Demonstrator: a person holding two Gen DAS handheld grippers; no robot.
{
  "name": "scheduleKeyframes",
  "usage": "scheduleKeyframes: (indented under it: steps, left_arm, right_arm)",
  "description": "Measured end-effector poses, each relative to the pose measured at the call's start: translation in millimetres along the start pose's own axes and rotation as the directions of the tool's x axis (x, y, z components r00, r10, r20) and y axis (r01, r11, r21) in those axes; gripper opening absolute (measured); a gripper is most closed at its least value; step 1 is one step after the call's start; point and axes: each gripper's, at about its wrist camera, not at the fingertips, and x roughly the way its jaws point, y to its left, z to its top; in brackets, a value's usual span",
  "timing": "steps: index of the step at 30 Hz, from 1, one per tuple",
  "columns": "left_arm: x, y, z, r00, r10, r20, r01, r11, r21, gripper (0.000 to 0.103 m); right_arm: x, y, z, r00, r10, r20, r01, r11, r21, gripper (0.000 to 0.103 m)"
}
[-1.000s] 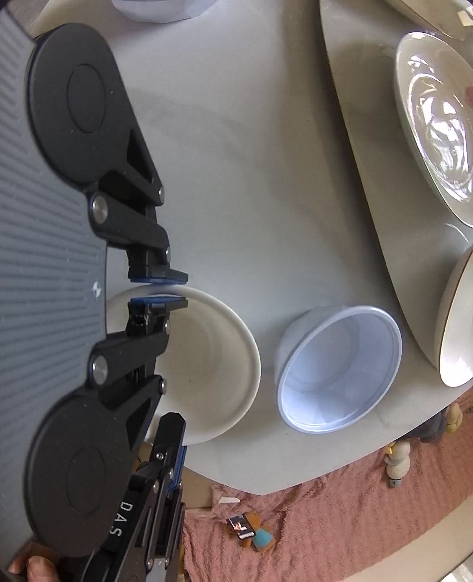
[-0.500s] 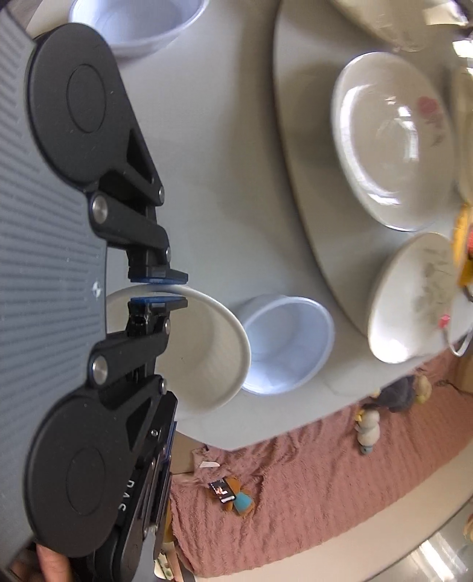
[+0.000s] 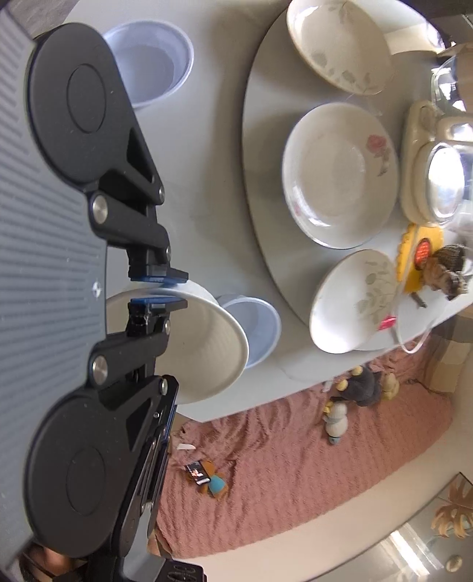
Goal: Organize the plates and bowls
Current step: 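Lift the cream-white bowl with both grippers and carry it over the pale blue bowl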
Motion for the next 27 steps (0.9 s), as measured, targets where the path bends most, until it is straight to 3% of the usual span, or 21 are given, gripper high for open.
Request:
scheduleKeyframes:
  steps: [11, 27]
  left_arm:
    - [-45.2, 31.7, -6.6, 0.998, 0.004, 0.061, -0.001, 0.999, -0.05, 0.009]
    - [-88.3, 130.6, -26.0, 0.992, 0.053, 0.116, -0.031, 0.982, -0.184, 0.009]
  right_arm:
    - [0.3, 43.1, 4.5, 0.999, 0.039, -0.004, -0.039, 0.997, -0.068, 0.01]
    - [51.6, 124.9, 0.5, 0.99, 0.086, -0.112, -0.105, 0.98, -0.169, 0.011]
